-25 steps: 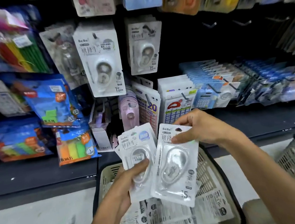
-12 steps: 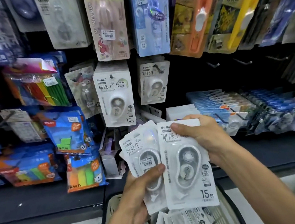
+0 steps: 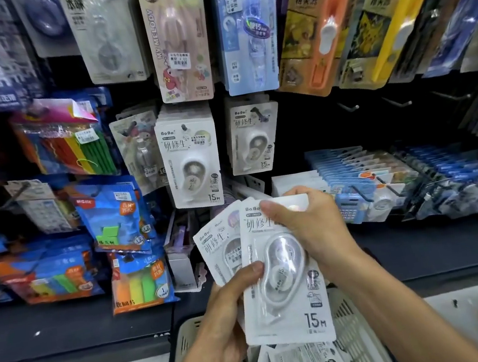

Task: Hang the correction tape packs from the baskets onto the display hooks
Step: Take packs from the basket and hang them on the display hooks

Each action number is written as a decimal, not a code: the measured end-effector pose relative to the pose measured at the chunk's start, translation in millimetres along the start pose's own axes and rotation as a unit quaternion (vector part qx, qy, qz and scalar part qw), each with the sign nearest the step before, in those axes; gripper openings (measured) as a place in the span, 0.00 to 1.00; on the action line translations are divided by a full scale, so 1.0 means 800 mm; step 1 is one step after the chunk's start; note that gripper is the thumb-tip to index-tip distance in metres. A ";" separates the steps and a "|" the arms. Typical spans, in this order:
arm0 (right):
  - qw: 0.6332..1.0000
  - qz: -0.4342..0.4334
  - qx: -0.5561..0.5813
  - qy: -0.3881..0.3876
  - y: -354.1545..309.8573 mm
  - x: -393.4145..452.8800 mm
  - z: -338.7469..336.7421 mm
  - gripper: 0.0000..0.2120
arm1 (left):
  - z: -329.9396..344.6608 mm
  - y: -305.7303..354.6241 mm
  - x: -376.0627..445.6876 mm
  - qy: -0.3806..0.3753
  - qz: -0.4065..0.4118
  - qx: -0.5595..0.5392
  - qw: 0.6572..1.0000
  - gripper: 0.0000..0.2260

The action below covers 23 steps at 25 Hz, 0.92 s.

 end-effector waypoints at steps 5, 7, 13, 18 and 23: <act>0.981 -0.081 0.000 -0.176 -0.019 -0.028 -0.025 0.23 | 0.023 0.037 0.008 -0.024 0.056 -0.023 0.998 0.28; 0.975 -0.109 -0.015 -0.195 -0.016 -0.040 -0.025 0.26 | 0.032 0.053 0.006 -0.047 0.078 -0.031 0.995 0.27; 0.975 -0.143 0.087 -0.146 -0.001 -0.031 -0.042 0.29 | 0.044 0.074 -0.008 -0.034 0.098 -0.058 0.993 0.48; 0.980 -0.117 0.134 -0.091 -0.004 0.013 -0.053 0.22 | 0.033 0.138 -0.023 -0.009 0.167 0.060 0.984 0.43; 0.993 -0.097 0.060 -0.042 -0.026 0.065 -0.036 0.18 | 0.012 0.175 -0.023 -0.037 0.175 -0.055 0.982 0.12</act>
Point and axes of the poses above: each hand's wrist, its own x-axis towards the middle knuckle, its own z-axis out of the palm, y = z × x, the point moved 1 cm from there along x, towards the middle knuckle, and after that the axes turned 12 degrees about -x, right-handed, at the moved point
